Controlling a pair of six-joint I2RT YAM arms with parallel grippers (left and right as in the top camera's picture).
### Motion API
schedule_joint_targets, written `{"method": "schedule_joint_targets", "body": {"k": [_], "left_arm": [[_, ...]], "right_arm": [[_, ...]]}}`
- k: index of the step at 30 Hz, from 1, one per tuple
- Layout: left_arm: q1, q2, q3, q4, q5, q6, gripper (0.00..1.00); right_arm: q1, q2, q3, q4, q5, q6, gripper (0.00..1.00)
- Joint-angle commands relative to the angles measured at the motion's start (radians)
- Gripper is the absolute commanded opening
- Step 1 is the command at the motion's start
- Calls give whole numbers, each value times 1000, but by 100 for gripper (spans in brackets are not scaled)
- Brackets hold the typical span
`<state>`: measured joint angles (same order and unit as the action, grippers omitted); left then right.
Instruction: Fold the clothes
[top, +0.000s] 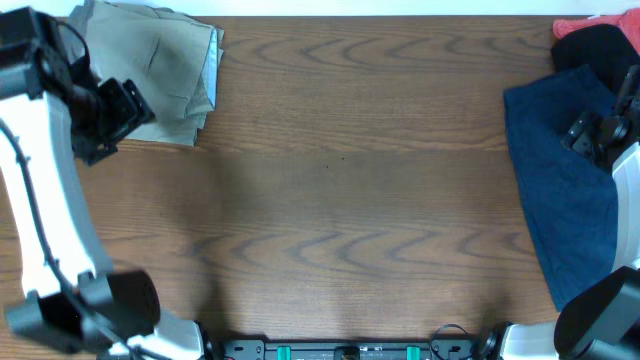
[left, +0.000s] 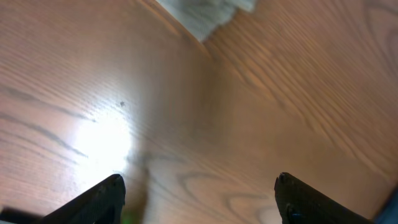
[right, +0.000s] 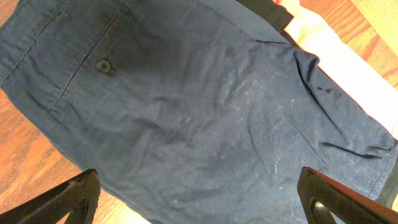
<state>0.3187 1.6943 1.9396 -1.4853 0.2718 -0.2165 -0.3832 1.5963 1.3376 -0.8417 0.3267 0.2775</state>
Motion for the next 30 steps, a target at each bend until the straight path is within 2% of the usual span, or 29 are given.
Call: {"method": "schedule_joint_targets", "body": {"k": [1,3,13,14,17,21,30], "left_arm": [[-2,-130,-77,-5,65,70,79],[-1,-227,-162,13,90,93,79],[-1,-693,-652,80,140,118,96],[-1,-731,-691,83,142,114,99],[-1,-834,-793,89,144,50,98],[-1,-906,-857,88,143,-110,98],[-1,-917,-861,73,143,-111,98]], "right_arm": [[-3,1,3,0,13,-2,99],[-3,1,3,0,13,-2,99],[-3,1,3,0,13,-2,99],[-3,1,3,0,13,-2,99],[-3,1,3,0,13,-2,99],[-3,1,3,0,13,-2,99],[-3,1,3,0,13,-2,99]]}}
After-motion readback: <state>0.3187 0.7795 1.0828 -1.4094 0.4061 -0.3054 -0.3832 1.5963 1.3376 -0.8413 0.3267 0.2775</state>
